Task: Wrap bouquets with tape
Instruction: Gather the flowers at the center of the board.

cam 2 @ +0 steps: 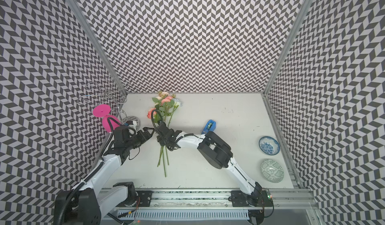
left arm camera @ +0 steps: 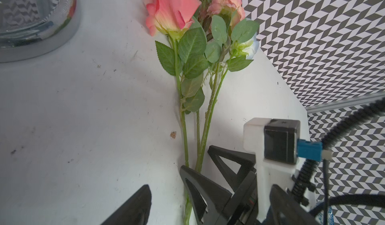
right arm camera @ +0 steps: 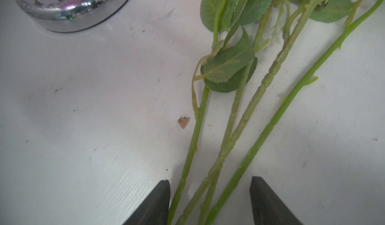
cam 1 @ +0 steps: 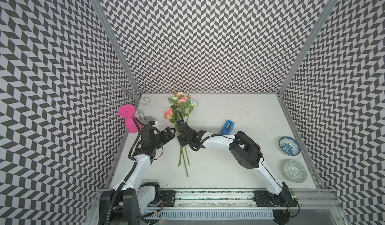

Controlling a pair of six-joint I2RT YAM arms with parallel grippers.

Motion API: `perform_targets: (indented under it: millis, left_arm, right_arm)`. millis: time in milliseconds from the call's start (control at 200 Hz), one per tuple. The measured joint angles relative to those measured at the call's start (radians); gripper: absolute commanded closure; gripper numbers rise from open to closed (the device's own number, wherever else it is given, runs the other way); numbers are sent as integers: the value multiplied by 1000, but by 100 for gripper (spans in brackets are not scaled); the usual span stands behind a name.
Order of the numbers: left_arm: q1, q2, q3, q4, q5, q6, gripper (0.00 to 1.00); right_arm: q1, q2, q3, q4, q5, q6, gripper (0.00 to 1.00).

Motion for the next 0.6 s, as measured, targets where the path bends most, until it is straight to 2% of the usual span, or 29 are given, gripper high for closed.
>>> perform_targets:
  millis: [155,235,260,350,370,601]
  left_arm:
    - [4,1,-9,14,16,-9,11]
    - [4,2,-10,14,20,-11,11]
    - [4,2,-10,14,21,-11,11]
    - [4,2,-10,14,22,-10,11]
    - [4,2,-10,14,22,-10,11]
    - [4,-4,-9,13,21,0,12]
  right_arm:
    - [0,19,34,-25,23,-5,57]
    - [0,21,42,-47,29,-6,67]
    - [0,21,45,-55,30,-6,73]
    - [-3,21,55,-89,33,-13,80]
    - [-6,21,59,-99,32,-16,85]
    - [-33,3,69,-192,-10,-71,90]
